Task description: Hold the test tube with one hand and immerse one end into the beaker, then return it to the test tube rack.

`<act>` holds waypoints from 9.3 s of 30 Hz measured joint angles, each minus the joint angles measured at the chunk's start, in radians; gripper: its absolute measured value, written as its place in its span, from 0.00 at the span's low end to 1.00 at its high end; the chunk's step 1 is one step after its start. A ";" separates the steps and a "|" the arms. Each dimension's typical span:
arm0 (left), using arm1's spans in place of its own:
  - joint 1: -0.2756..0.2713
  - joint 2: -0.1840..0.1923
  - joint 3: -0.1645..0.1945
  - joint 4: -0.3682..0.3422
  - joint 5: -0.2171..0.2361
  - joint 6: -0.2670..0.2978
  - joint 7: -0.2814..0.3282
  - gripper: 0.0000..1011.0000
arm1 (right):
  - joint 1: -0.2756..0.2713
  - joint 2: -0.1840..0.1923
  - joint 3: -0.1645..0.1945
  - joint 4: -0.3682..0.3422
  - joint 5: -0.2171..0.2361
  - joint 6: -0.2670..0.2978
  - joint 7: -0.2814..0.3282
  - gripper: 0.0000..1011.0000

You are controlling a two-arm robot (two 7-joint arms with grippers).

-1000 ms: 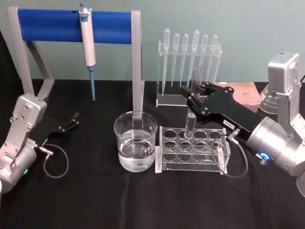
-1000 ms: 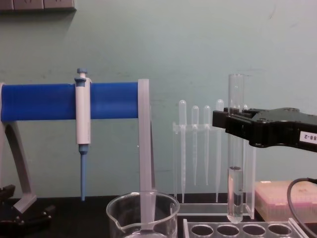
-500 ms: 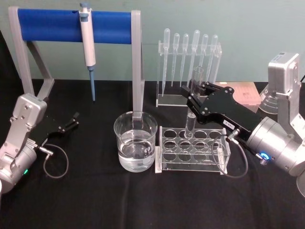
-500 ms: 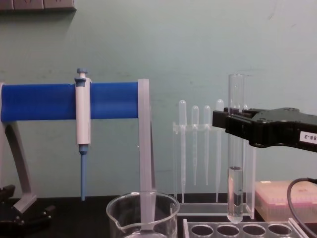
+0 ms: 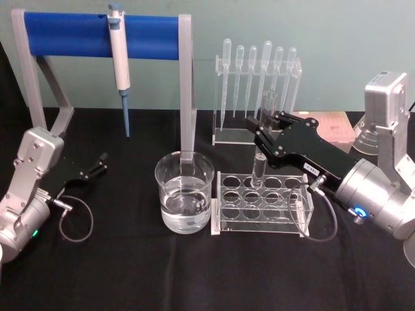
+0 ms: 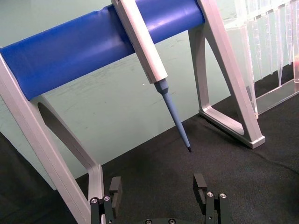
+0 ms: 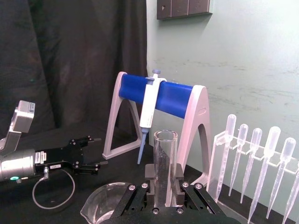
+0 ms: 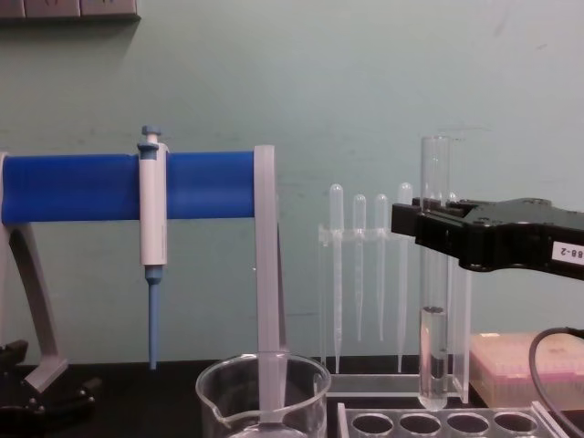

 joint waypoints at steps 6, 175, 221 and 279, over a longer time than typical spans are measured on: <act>0.000 0.000 0.000 0.000 0.000 0.000 0.000 0.99 | 0.000 0.000 0.000 0.000 0.000 0.000 0.000 0.22; 0.000 0.000 0.000 0.000 0.000 0.000 0.000 0.99 | 0.194 -0.216 -0.213 0.382 -0.099 -0.139 0.120 0.22; 0.000 0.000 0.000 0.000 0.000 0.000 0.000 0.99 | 0.194 -0.216 -0.213 0.382 -0.099 -0.139 0.120 0.22; 0.000 0.000 0.000 0.000 0.000 0.000 0.000 0.99 | 0.194 -0.216 -0.213 0.382 -0.099 -0.139 0.120 0.22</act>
